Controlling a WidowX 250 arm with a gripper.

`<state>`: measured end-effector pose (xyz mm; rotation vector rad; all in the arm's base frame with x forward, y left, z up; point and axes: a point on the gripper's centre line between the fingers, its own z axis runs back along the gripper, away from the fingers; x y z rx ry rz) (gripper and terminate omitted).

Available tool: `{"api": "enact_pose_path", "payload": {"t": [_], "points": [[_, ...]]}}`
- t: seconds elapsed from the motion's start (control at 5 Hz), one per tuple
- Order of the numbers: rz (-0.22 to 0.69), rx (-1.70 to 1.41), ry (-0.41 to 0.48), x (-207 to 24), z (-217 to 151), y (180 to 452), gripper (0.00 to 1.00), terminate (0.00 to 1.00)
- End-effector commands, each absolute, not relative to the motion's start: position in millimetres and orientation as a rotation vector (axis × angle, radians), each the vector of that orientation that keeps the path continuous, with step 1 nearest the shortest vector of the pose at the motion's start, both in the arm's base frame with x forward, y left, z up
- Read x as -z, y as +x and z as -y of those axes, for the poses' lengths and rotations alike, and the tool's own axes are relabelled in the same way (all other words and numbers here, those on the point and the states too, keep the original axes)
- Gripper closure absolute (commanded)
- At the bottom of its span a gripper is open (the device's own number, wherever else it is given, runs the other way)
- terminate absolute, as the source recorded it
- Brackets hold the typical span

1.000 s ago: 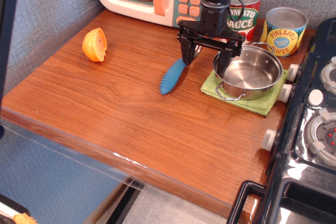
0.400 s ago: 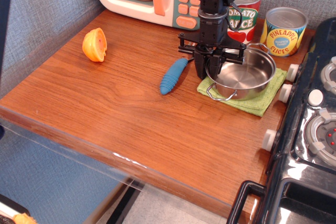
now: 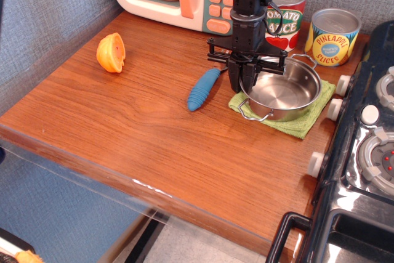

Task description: Place the pot on the bottom left corner of the table.

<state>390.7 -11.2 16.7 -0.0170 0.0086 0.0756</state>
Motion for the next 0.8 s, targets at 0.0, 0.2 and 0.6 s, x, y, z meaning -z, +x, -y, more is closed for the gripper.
{"api": "enact_pose_path", "payload": {"t": [0.0, 0.2, 0.6], "points": [[0.063, -0.068, -0.024, -44, 17, 393, 1.0, 0.0], [0.095, -0.062, -0.035, -58, 24, 395, 1.0, 0.0], [0.162, -0.038, -0.067, -83, 37, 398, 1.0, 0.0]]}}
